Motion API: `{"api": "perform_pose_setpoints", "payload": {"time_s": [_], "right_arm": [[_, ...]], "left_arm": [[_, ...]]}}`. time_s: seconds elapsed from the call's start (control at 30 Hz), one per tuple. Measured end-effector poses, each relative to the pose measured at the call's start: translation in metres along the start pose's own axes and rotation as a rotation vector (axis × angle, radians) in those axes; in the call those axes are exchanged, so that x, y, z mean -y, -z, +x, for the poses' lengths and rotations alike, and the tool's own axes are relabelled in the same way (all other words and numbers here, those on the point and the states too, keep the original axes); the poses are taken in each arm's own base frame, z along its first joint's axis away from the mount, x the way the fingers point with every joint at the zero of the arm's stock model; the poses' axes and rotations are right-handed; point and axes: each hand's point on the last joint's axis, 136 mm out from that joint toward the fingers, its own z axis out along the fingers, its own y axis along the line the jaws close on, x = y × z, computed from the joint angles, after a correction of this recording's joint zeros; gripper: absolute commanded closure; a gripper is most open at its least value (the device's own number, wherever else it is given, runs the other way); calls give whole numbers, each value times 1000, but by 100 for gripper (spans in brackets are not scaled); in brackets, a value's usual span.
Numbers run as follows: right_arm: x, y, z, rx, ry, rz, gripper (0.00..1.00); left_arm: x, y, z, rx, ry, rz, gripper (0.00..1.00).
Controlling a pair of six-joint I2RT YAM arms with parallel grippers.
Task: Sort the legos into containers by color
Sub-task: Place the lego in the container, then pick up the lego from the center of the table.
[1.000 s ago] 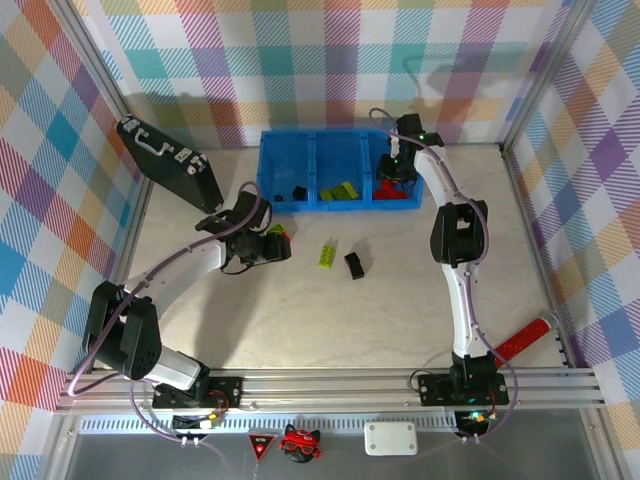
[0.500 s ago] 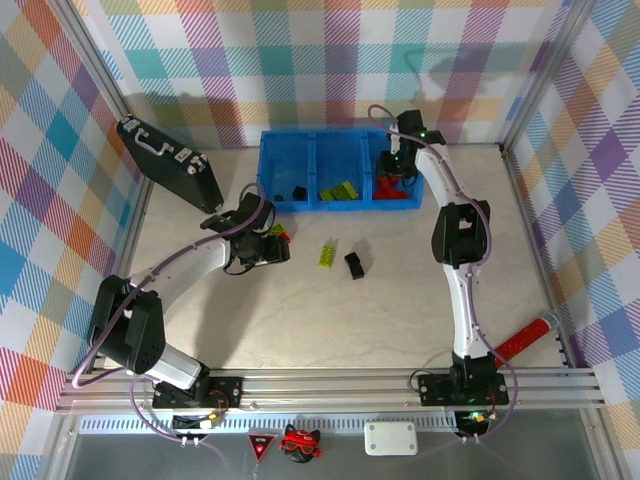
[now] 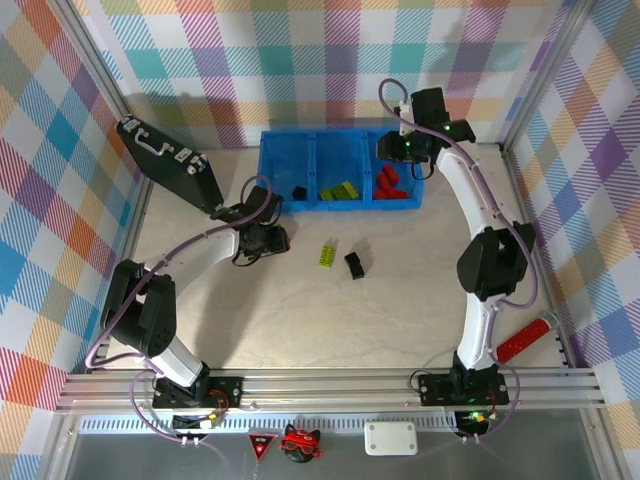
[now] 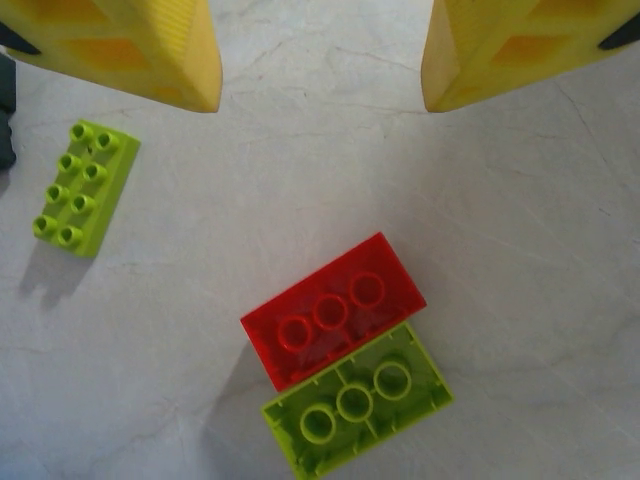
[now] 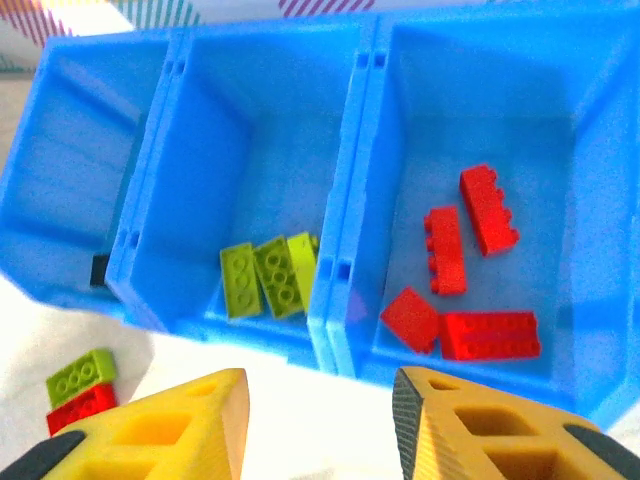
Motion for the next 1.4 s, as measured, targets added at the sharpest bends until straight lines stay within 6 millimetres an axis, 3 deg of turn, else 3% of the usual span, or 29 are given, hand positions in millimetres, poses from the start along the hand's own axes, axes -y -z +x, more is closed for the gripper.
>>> {"api": "perform_pose_setpoints", "payload": {"time_s": [0.27, 0.57, 0.67, 1.0, 1.4], "right_arm": [[3, 27, 52, -53, -42, 15, 55], [5, 62, 96, -51, -81, 20, 55], [5, 71, 103, -40, -88, 18, 54], [8, 73, 122, -59, -110, 23, 54], [7, 80, 122, -45, -107, 20, 54]], "left_arm": [[6, -7, -27, 89, 80, -19, 29], [14, -33, -44, 94, 120, -51, 28], [13, -40, -51, 97, 131, -64, 19], [-5, -67, -62, 78, 193, -111, 17], [-14, -90, -68, 58, 235, -122, 17]]}}
